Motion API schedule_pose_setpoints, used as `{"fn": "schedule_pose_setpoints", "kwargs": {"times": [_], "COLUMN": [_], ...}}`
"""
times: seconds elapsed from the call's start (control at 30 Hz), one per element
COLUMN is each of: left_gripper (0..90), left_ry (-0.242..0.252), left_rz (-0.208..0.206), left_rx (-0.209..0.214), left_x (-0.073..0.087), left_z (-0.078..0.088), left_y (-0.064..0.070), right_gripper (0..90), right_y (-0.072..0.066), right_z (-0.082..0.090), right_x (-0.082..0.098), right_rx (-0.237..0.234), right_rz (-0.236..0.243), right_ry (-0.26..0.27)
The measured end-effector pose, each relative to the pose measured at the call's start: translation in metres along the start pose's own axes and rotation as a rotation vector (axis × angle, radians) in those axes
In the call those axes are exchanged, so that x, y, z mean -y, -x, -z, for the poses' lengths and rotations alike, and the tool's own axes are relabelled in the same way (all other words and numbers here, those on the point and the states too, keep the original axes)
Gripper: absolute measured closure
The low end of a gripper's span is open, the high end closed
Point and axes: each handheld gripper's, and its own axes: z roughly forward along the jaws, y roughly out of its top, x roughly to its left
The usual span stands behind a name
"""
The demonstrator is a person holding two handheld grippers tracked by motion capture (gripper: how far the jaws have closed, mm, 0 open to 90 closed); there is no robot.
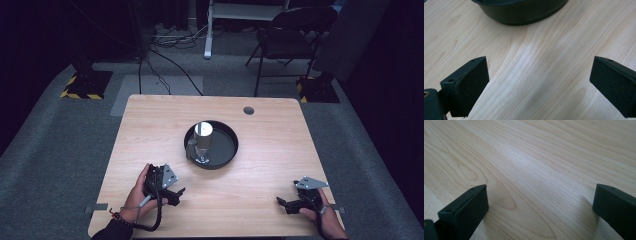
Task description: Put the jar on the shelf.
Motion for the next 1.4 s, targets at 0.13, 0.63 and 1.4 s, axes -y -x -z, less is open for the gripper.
{"fn": "schedule_pose_setpoints", "kwargs": {"times": [0.13, 0.63, 1.4], "left_gripper": [1.9, 3.0, 3.6], "left_ry": [-0.006, -0.037, -0.073], "left_rz": [0.002, 0.037, 0.124], "left_rx": [-0.003, 0.014, 0.067], "left_x": [0.005, 0.026, 0.058], "left_z": [0.003, 0.007, 0.008], "left_y": [-0.001, -0.006, -0.013], "right_gripper": [0.0, 0.1, 0.0], "right_y": [0.0, 0.0, 0.0], "right_z": [0.0, 0.0, 0.0], "right_x": [0.0, 0.0, 0.0], "right_rx": [0.001, 0.002, 0.001], "right_rz": [-0.001, -0.002, -0.002], "right_ry": [0.0, 0.0, 0.0]}}
